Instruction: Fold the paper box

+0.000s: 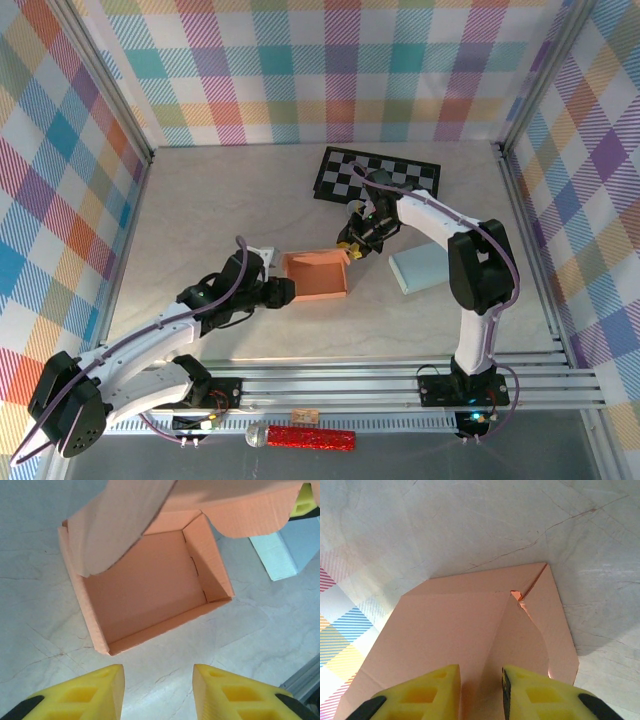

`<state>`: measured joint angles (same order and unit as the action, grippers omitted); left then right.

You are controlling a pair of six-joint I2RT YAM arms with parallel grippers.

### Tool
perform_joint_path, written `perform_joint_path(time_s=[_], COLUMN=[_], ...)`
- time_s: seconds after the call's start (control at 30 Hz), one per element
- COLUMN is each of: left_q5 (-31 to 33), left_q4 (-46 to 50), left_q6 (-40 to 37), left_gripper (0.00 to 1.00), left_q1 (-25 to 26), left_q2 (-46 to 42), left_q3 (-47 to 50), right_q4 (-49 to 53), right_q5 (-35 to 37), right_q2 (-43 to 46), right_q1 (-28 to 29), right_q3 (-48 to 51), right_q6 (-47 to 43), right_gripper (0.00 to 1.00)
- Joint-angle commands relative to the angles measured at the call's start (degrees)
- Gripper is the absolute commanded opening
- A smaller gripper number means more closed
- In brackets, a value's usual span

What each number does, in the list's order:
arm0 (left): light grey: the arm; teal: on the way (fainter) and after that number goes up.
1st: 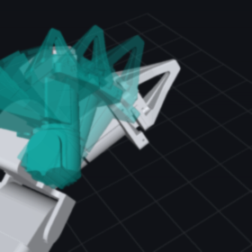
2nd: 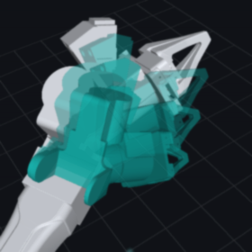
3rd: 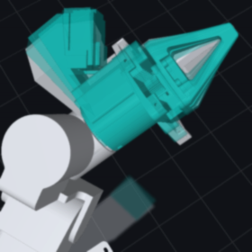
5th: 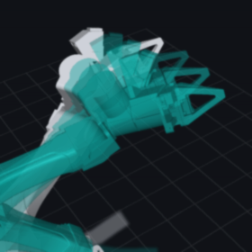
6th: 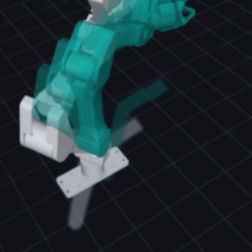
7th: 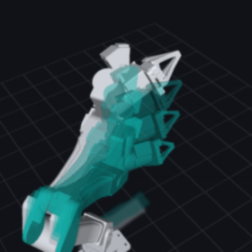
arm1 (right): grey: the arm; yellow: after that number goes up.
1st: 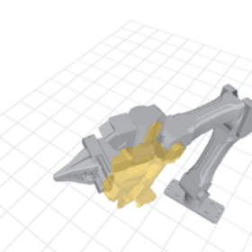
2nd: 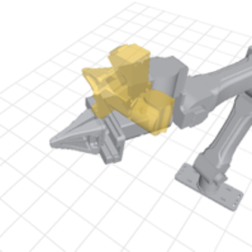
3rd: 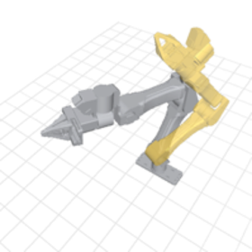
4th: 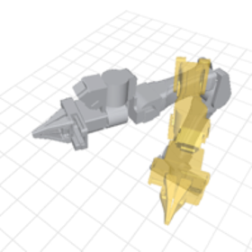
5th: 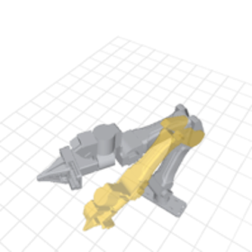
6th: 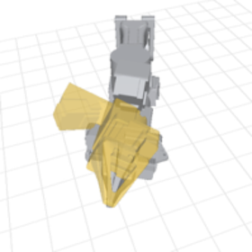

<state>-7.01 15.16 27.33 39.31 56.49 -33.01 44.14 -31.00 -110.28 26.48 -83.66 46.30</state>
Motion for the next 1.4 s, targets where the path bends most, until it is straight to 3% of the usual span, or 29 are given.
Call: perform_joint_path(time_s=[0.0,0.17,0.27,0.33,0.37,0.5,0.57,0.7,1.03,1.37], left_q5=[-0.6,6.4,16.5,21.2,18.6,-7.0,-14.3,-21.1,-29.8,-25.5], left_q4=[3.5,12.2,22.1,30.5,31.1,24.7,20.6,13.4,4.9,11.0], left_q6=[-0.2,6.7,13.8,18.3,18.6,23.5,25.5,27.3,30.7,26.7], left_gripper=[0.40,0.40,0.57,0.67,0.68,0.67,0.65,0.61,0.54,0.57], left_q1=[0.9,0.9,0.5,-2.5,-5.6,-21.9,-25.1,-26.1,-23.3,-22.5], left_q2=[-3.4,-4.7,-4.8,-3.4,-2.4,5.5,10.1,19.0,29.2,29.0], left_q3=[-2.2,-13.9,-22.7,-27.8,-28.8,-27.0,-25.8,-27.2,-25.4,-23.9], right_q4=[0.1,0.2,0.5,0.5,0.4,0.3,0.4,0.3,-0.3,-0.5], right_q5=[0.1,0.0,0.0,0.0,-0.1,-0.3,-0.4,-0.9,-1.0,-1.2], right_q2=[1.9,1.9,2.1,2.3,2.3,2.5,2.7,2.7,3.2,3.1], right_q1=[0.4,0.4,0.4,0.4,0.4,0.4,0.4,0.5,1.0,1.3], right_q3=[0.1,0.0,-0.1,0.0,0.1,0.3,0.1,0.3,0.8,1.1], right_q6=[0.6,0.6,0.5,0.5,0.6,0.6,0.5,0.4,0.9,1.1], right_gripper=[0.29,0.29,0.29,0.29,0.29,0.29,0.29,0.29,0.29,0.29])
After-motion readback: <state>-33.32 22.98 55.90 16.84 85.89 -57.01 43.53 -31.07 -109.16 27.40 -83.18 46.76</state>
